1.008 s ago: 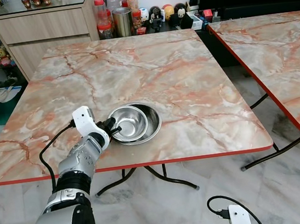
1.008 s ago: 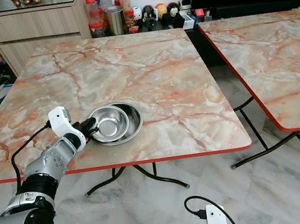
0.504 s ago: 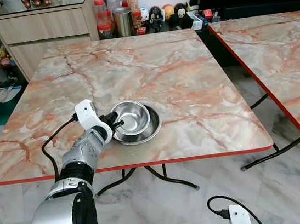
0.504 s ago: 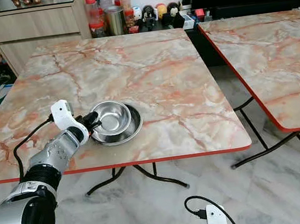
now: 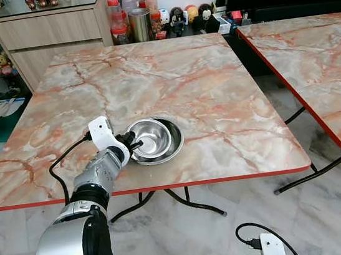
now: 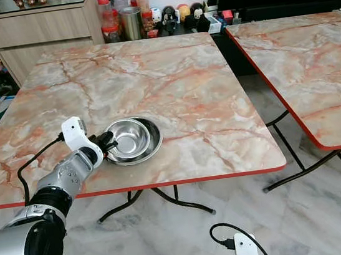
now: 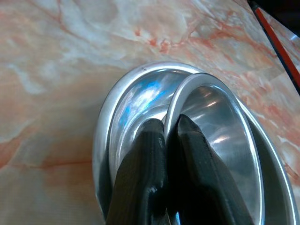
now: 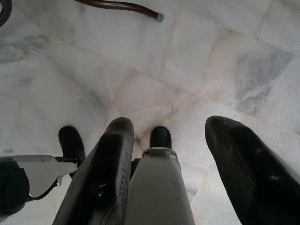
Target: Setting the table
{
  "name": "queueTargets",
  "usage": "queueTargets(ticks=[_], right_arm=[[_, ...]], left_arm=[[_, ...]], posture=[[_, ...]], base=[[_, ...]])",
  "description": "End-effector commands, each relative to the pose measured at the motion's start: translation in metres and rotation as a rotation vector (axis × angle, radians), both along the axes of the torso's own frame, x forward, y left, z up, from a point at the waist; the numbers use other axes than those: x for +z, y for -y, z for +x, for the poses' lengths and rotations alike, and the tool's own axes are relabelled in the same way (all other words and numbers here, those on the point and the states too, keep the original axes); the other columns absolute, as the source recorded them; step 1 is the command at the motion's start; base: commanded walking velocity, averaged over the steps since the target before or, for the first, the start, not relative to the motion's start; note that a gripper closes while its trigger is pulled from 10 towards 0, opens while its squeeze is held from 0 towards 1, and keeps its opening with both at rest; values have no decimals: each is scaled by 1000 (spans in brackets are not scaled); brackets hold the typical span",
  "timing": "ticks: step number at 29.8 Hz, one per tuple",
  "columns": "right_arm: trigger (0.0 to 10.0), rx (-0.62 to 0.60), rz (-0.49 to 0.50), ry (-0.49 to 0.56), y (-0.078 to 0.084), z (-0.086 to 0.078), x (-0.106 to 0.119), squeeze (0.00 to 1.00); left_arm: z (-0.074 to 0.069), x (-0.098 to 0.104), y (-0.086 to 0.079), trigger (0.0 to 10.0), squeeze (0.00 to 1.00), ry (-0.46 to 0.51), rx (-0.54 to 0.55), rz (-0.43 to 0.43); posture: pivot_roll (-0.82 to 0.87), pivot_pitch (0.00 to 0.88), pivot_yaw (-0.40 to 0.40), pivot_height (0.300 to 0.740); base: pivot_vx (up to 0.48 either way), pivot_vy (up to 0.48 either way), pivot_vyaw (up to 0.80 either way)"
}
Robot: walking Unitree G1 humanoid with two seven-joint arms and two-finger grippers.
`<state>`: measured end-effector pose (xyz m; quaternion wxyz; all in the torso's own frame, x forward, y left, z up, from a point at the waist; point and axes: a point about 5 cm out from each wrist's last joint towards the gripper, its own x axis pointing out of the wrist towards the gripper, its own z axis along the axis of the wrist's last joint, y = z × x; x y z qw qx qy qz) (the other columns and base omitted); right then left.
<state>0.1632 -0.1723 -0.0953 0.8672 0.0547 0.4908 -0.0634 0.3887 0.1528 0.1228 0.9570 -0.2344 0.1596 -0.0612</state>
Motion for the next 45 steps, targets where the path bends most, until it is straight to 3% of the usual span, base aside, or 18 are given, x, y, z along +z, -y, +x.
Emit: queueTargets(ticks=[1,2,3,4,5,6,16,17,20,21,29,35,38,45], right_arm=[[10000,-15,-1,5,2,0,0,0],[10000,-15,-1,5,2,0,0,0],[10000,-15,-1,5,2,0,0,0],[10000,-16,0,5,2,0,0,0],[10000,-17,0,5,2,0,0,0],[10000,-17,0,5,2,0,0,0],[10000,-19,2,8,1,1,0,0],[10000,-20,3,9,1,1,1,0],[10000,-21,4,9,0,1,1,0],[10000,-21,4,10,0,1,1,0],[10000,-19,3,11,1,2,1,0],[10000,-18,1,13,1,2,1,0],[10000,-21,4,22,2,4,2,0],[10000,-27,6,34,-1,5,2,0]], left_arm=[[4,8,3,10000,780,18,0,4],[4,8,3,10000,780,18,1,4],[4,8,3,10000,1000,19,1,6],[4,8,3,10000,906,19,0,10],[4,8,3,10000,145,20,3,15],[5,8,2,10000,0,22,6,20],[5,9,2,10000,16,20,-3,30],[5,8,3,10000,1000,19,-10,37],[4,7,3,10000,1000,17,-14,45],[4,7,2,10000,0,15,-9,55],[4,6,-5,10000,0,18,-4,101],[5,11,-11,10000,0,50,-7,194],[9,27,-15,10000,0,140,3,250],[9,48,-33,10000,0,328,82,290]], posture=[[6,0,-12,740],[5,0,-12,740],[5,0,-12,740],[5,0,-12,740],[5,0,-12,740],[5,0,-12,740],[4,0,-8,740],[5,0,-8,740],[5,0,-8,740],[5,0,-9,740],[10,0,-12,740],[12,0,-15,740],[-1,0,-21,740],[-114,0,9,740]], base=[[0,0,0],[0,0,0],[0,0,0],[0,0,0],[0,0,0],[0,0,0],[0,0,0],[0,0,0],[0,0,0],[0,0,0],[0,0,0],[0,0,0],[0,0,0],[0,0,0]])
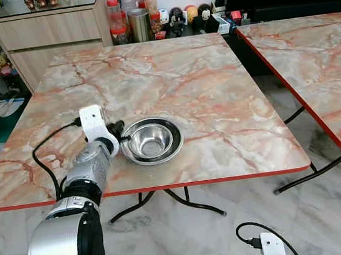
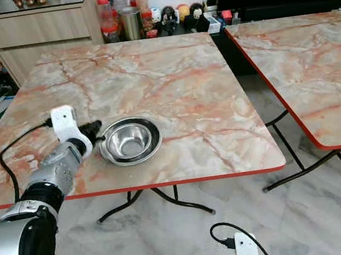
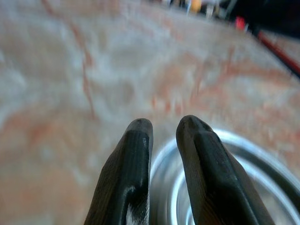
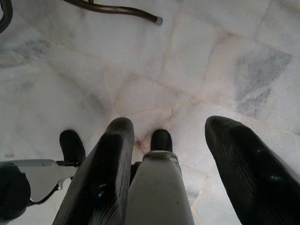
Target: Setting the table
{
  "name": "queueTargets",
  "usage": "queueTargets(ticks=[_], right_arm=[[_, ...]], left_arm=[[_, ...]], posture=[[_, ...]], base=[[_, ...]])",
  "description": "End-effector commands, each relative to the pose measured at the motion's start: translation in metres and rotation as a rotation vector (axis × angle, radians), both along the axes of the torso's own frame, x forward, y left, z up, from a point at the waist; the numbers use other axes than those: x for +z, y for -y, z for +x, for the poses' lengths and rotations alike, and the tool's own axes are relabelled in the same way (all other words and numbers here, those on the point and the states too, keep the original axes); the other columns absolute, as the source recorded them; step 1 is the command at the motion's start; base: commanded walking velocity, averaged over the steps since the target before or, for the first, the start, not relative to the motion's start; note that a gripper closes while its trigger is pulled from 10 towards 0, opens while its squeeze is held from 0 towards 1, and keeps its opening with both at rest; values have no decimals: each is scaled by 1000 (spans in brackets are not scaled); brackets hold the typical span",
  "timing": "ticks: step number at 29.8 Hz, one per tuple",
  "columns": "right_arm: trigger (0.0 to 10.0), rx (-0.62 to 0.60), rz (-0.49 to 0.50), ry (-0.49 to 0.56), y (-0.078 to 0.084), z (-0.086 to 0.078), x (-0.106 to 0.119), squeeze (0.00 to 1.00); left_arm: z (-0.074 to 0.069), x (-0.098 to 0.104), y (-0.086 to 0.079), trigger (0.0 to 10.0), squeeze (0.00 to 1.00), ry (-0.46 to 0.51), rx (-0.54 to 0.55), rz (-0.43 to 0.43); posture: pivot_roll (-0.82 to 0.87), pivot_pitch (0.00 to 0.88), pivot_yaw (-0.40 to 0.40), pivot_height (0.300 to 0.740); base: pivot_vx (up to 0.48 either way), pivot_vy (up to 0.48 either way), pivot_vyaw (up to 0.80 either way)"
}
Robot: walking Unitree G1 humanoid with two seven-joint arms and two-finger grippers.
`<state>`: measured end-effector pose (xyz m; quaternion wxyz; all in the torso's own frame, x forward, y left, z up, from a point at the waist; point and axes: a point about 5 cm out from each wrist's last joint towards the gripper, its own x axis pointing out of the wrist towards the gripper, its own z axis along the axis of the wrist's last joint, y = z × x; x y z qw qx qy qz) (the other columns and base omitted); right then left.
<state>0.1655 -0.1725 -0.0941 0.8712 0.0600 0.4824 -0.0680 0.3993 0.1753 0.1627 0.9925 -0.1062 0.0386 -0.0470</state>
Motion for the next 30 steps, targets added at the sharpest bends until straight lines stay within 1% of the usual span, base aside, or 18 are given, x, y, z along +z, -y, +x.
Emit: queueTargets(ticks=[1,2,3,4,5,8,10,11,13,16,21,22,23,24,25,26,29,30], right_arm=[[10000,-13,3,17,-1,2,1,0],[10000,-13,3,17,-1,2,1,0],[10000,-16,7,25,-2,2,1,0],[10000,-16,7,25,-2,2,1,0],[10000,-29,15,32,-4,2,1,0],[10000,-36,23,41,-6,3,1,0],[10000,-40,29,45,-7,3,2,0],[10000,-40,29,45,-7,3,2,0],[10000,-40,28,44,-7,3,2,0],[10000,-44,29,44,-7,3,2,0],[10000,-43,27,46,-6,4,2,0],[10000,-45,25,46,-5,3,2,0],[10000,-46,24,46,-5,3,2,0],[10000,-43,20,44,-5,2,1,0],[10000,-42,19,43,-6,2,1,0],[10000,-28,14,42,-6,2,1,0],[10000,-9,6,40,-7,2,1,0],[10000,-45,25,59,-10,2,1,0]], left_arm=[[-3,10,-13,10000,0,104,46,34],[-3,10,-13,10000,0,104,46,34],[-5,12,-20,10000,0,150,76,25],[-5,12,-20,10000,0,150,76,25],[-7,13,-25,10000,0,180,112,21],[-14,15,-37,10000,0,249,178,68],[-18,16,-42,10000,0,285,207,84],[-18,16,-42,10000,0,285,207,84],[-23,19,-49,10000,0,338,245,99],[-25,18,-50,10000,0,339,255,132],[-28,17,-50,10000,0,359,273,146],[-30,15,-50,10000,0,364,276,154],[-30,15,-50,10000,0,365,277,155],[-31,14,-50,10000,0,367,276,157],[-31,13,-49,10000,0,368,275,159],[-32,12,-50,10000,0,367,273,165],[-33,11,-50,10000,0,367,269,172],[-35,6,-52,10000,0,352,250,192]], posture=[[-123,0,12,740],[-123,0,12,740],[-133,0,27,740],[-133,0,27,740],[-135,0,36,740],[-132,0,45,740],[-127,0,48,740],[-127,0,48,740],[-123,0,48,740],[-113,0,46,740],[-116,0,42,740],[-156,0,51,740],[-156,0,51,740],[-205,0,75,740],[-205,0,75,740],[-281,0,121,740],[-281,0,121,740],[-392,0,194,740]], base=[[0,0,0],[0,0,0],[0,0,0],[0,0,0],[0,0,0],[0,0,0],[0,0,0],[0,0,0],[0,0,0],[0,0,0],[0,0,0],[0,0,0],[0,0,0],[0,0,0],[0,0,0],[0,0,0],[0,0,0],[0,0,0]])
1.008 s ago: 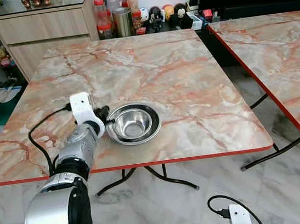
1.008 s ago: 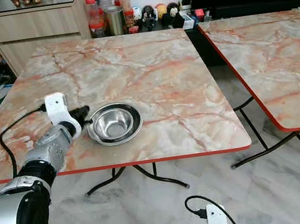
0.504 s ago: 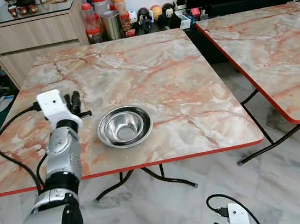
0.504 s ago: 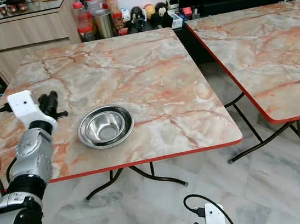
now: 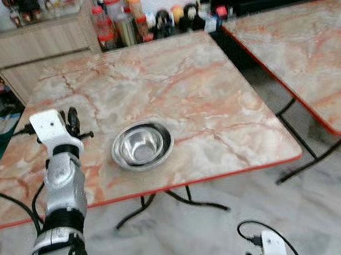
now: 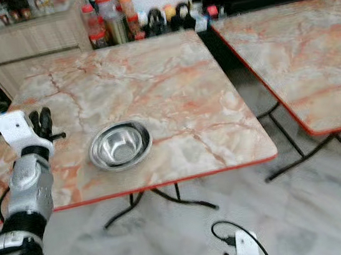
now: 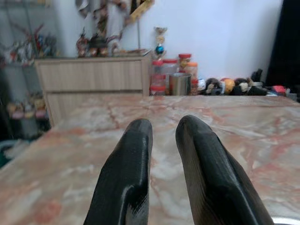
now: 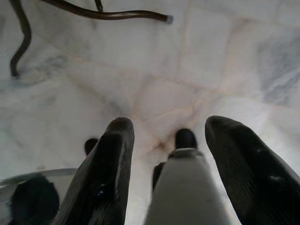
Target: Setting the table
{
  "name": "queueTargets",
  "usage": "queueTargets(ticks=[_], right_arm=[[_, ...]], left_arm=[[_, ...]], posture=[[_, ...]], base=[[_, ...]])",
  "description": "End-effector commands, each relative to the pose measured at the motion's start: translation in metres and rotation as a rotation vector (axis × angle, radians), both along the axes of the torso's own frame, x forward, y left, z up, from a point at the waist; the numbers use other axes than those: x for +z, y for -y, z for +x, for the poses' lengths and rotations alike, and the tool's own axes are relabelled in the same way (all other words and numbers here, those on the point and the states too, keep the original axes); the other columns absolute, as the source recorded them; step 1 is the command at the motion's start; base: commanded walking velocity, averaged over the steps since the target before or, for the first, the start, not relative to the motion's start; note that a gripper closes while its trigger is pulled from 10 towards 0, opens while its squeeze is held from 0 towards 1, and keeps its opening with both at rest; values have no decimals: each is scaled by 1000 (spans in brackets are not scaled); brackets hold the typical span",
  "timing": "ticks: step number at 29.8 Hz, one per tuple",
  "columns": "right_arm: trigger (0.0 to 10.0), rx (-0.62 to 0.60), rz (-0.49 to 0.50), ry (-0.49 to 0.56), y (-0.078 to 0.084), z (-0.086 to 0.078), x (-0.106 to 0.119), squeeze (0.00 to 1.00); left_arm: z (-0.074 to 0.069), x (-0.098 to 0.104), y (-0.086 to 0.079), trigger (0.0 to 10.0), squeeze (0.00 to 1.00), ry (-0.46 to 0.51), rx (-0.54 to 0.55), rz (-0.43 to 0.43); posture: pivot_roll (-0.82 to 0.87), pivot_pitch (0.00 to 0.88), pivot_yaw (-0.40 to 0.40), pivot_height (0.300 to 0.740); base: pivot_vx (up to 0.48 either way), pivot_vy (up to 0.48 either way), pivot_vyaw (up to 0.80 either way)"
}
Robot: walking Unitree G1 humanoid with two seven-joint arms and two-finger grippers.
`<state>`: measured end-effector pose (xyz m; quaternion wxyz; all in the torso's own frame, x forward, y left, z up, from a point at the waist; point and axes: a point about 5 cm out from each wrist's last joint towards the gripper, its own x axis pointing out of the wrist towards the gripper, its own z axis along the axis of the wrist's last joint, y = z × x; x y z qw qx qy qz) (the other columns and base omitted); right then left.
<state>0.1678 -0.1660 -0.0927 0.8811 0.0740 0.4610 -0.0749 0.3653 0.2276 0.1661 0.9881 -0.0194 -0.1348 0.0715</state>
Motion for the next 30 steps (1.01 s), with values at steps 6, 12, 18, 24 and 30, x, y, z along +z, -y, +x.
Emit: queueTargets(ticks=[6,12,18,24,30], right_arm=[[10000,-32,7,45,-5,8,4,0],[10000,-54,-27,136,13,36,20,0],[10000,-71,-22,139,14,36,20,0],[10000,-52,-16,154,16,41,23,0],[10000,-31,-15,158,15,43,24,0]], left_arm=[[-2,-6,1,10000,0,-18,-19,46],[4,2,10,10000,0,-3,-52,39],[10,12,18,10000,0,23,-95,10],[15,32,21,10000,0,82,-100,-12],[12,50,18,10000,0,162,-79,21]], posture=[[-408,0,202,740],[-414,0,213,740],[-393,0,211,740],[-239,0,160,740],[-110,0,106,740]], base=[[0,0,0],[0,0,0],[0,0,0],[0,0,0],[0,0,0]])
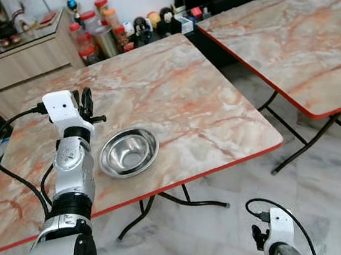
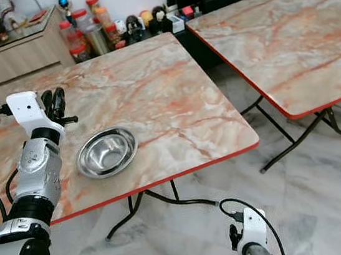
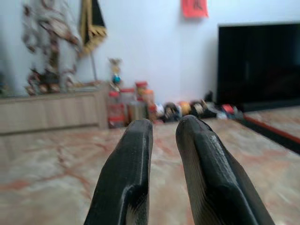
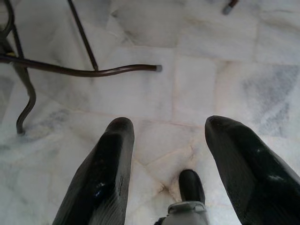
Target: Setting the table
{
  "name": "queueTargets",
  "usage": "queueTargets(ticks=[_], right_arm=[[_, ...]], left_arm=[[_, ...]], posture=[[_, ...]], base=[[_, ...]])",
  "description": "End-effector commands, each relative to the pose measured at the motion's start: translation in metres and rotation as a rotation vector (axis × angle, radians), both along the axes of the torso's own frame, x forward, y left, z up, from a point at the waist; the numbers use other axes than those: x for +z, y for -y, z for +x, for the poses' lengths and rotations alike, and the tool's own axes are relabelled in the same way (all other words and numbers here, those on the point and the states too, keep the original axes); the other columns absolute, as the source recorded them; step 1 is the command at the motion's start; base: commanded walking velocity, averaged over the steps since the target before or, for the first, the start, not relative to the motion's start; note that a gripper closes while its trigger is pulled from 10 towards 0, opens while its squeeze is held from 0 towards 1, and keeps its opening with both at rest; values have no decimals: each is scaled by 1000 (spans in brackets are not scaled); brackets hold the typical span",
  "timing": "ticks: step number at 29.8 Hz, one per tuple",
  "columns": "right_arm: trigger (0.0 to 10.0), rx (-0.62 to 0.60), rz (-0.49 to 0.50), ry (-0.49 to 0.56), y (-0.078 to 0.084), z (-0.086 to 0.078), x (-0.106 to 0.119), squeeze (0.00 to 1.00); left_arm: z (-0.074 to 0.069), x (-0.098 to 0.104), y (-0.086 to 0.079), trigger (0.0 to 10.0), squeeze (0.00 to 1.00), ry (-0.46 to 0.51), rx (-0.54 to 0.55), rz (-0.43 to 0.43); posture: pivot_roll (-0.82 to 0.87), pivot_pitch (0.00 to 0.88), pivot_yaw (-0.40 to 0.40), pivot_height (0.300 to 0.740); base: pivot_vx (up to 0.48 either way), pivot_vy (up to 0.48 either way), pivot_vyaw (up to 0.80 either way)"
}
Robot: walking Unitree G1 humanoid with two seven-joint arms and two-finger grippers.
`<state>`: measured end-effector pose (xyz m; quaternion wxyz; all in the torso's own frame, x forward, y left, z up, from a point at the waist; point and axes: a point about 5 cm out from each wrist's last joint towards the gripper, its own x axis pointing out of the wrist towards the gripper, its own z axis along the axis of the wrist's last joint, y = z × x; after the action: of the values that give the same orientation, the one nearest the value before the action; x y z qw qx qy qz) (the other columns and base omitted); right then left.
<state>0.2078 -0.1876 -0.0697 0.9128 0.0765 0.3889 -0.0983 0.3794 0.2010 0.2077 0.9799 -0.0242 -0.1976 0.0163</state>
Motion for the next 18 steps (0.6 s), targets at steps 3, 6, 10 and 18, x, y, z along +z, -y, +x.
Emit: queueTargets(ticks=[3,6,10,18], right_arm=[[10000,25,16,6,-6,3,1,0],[10000,36,7,6,-2,2,1,0],[10000,46,2,1,1,0,0,0],[10000,61,-5,-16,2,-3,-2,0]], left_arm=[[-4,8,-11,10000,0,38,42,2],[-9,6,-10,10000,0,48,61,-12],[-11,4,-2,10000,0,43,40,-13],[-15,-7,-1,10000,0,-4,57,10]], posture=[[-92,0,92,740],[-41,0,55,740],[-9,0,38,740],[6,0,23,740]], base=[[0,0,0],[0,0,0],[0,0,0],[0,0,0]])
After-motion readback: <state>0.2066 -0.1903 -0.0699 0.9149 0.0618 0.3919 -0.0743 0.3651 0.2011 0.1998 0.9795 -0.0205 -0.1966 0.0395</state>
